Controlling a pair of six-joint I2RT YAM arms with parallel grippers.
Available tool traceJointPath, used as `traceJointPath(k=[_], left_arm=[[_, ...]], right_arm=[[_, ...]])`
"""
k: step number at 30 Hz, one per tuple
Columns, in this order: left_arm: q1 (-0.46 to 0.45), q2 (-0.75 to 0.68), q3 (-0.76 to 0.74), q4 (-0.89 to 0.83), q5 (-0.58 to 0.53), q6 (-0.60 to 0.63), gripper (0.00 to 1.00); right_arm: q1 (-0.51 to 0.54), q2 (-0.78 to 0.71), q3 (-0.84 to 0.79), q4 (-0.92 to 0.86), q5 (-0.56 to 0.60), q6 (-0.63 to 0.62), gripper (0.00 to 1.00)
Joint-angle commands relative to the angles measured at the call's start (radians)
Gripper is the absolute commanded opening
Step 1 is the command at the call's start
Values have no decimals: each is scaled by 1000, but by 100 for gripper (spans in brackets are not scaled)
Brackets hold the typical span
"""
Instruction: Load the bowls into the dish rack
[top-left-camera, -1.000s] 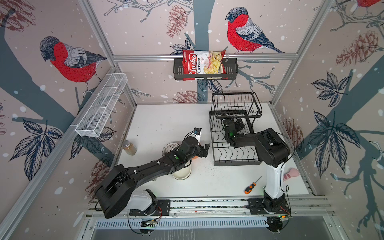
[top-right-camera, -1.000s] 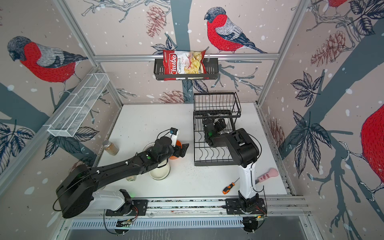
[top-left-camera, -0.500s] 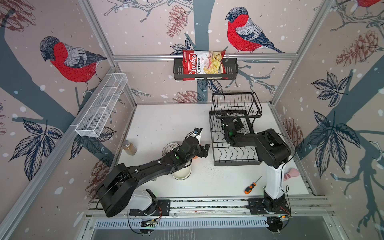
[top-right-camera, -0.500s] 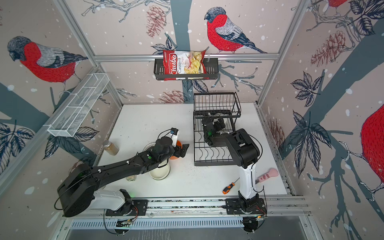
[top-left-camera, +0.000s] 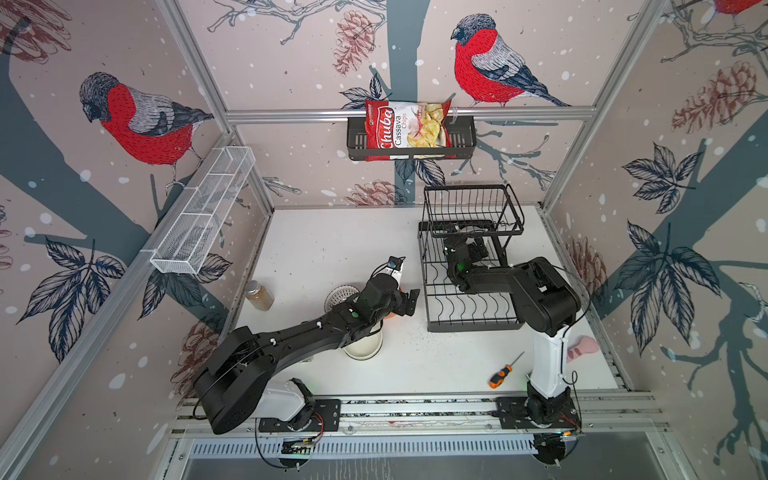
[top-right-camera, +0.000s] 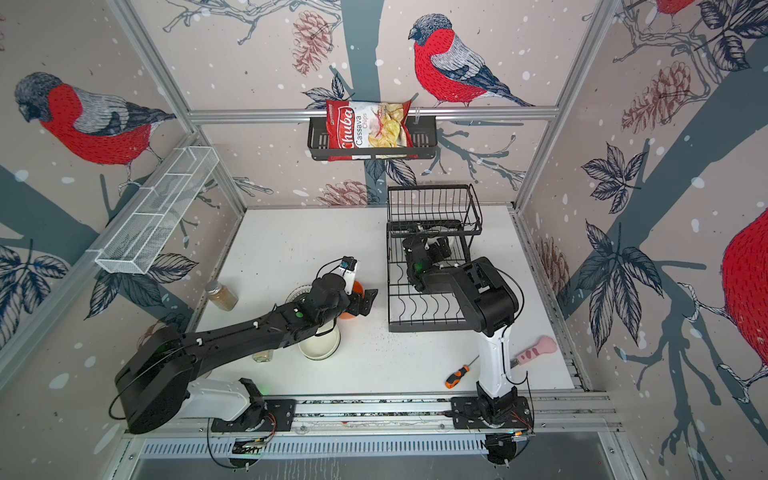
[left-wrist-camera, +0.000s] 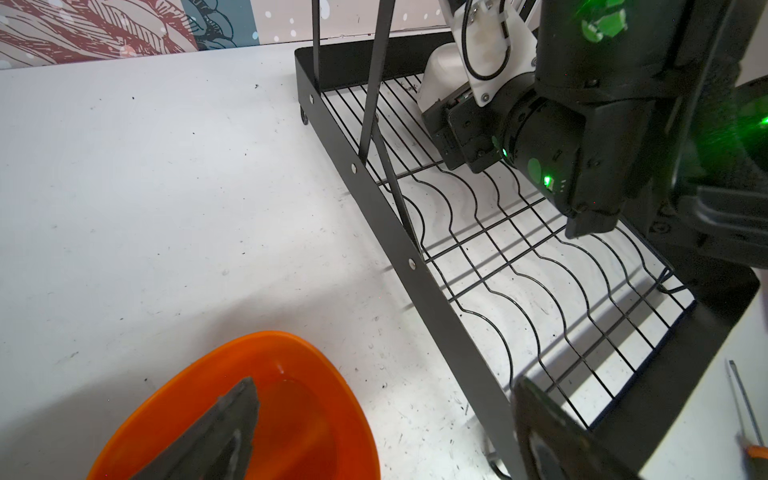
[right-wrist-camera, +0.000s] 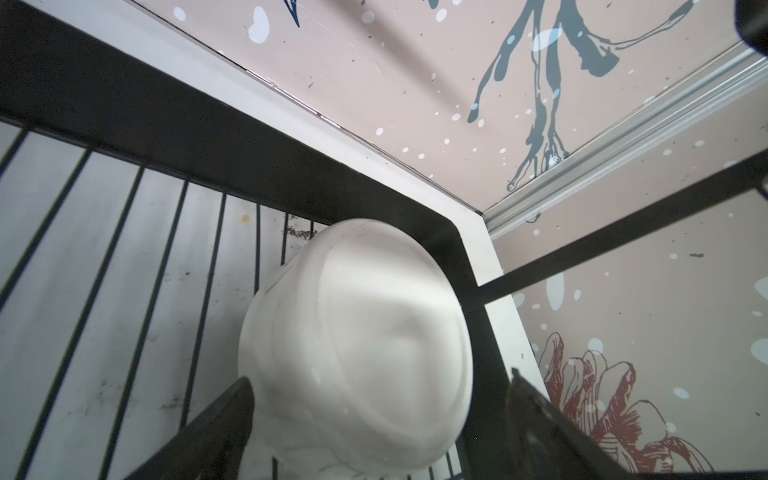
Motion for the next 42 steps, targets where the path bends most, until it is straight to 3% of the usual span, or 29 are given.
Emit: traceJointPath(k=[1, 10, 25, 42], left_arm=[[2, 0, 7, -1, -15, 5, 94], [2, -6, 7, -18, -17, -8, 94], [2, -27, -3, -22, -27, -24, 94], [2, -69, -38, 4, -53, -16, 94]], right_arm=[[6, -5, -8, 35, 39, 10, 94], [14, -14, -10, 44, 84, 13, 94], [90, -115, -85, -4, 17, 51, 94], [142, -165, -161, -64, 41, 107, 93]])
